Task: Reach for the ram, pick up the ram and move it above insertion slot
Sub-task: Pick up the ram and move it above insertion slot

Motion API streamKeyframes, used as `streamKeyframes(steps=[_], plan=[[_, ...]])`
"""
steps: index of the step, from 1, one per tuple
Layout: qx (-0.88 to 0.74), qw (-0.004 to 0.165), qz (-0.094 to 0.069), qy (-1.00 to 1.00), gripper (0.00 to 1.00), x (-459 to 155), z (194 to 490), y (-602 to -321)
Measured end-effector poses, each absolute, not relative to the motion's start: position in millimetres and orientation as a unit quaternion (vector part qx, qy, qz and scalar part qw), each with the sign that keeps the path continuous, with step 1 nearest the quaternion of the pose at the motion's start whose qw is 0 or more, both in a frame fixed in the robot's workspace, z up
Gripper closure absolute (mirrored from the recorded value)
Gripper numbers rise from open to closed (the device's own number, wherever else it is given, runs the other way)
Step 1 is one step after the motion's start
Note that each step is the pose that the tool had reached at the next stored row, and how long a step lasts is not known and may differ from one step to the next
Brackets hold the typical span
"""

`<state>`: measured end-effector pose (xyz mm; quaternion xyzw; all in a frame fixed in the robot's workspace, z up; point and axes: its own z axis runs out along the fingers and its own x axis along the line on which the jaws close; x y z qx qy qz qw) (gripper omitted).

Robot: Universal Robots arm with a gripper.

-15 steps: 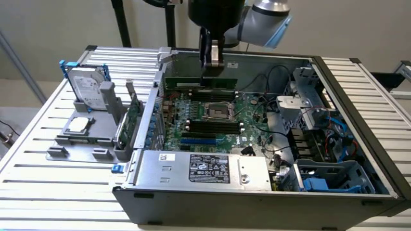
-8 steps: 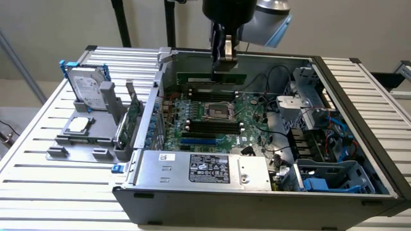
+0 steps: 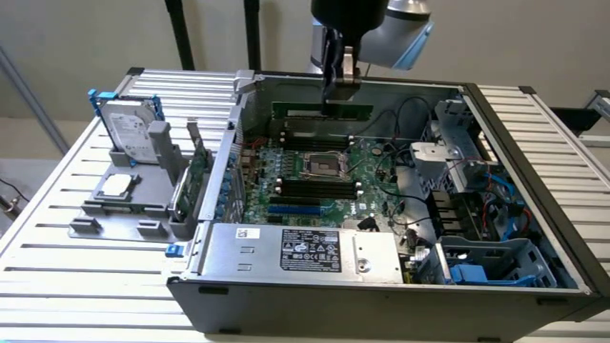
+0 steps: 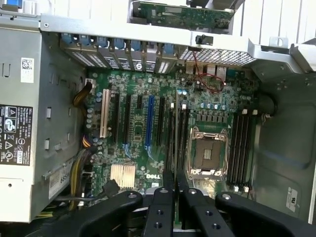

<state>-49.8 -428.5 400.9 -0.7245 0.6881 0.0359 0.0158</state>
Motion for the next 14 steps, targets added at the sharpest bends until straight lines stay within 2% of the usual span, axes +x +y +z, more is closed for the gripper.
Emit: streamKeyframes(steps=[14], plan=[[-0.700,0.017,0.035,0.713,0.86,-43.6,399.9,-425.1]])
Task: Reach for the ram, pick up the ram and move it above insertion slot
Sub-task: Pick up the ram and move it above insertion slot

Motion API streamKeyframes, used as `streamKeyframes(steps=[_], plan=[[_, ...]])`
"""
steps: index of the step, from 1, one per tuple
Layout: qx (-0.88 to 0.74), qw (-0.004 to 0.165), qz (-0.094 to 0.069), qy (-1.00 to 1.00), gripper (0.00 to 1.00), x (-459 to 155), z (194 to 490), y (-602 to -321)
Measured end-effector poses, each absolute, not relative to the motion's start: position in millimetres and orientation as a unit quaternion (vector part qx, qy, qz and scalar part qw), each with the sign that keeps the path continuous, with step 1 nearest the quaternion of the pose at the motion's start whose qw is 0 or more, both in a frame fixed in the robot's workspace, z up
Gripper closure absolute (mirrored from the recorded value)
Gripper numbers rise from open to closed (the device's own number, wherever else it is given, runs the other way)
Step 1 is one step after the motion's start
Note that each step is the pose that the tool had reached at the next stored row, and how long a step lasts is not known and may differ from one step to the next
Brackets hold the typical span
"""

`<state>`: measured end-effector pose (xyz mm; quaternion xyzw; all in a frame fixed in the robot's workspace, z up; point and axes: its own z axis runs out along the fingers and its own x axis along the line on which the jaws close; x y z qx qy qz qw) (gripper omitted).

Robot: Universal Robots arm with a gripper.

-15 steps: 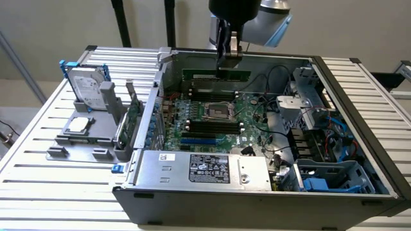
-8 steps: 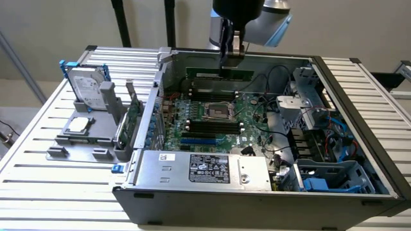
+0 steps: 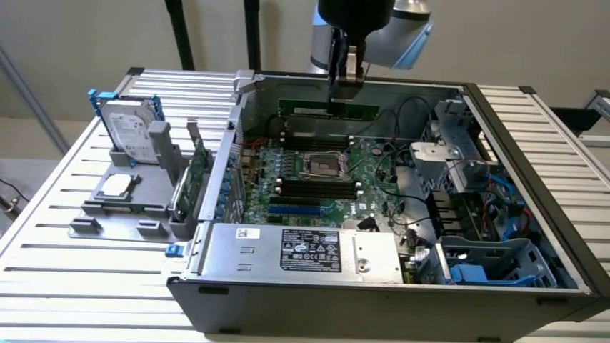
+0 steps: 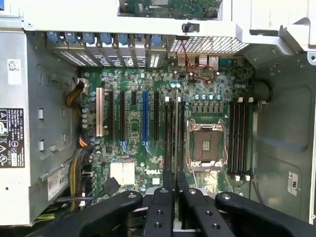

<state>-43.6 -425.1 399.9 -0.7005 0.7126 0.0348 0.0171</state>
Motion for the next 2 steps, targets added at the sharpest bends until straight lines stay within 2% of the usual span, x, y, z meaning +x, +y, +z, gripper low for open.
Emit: streamKeyframes(steps=[2], plan=[[-0.700,0.017,0.035,0.713,0.86,-43.6,399.9,-425.1]])
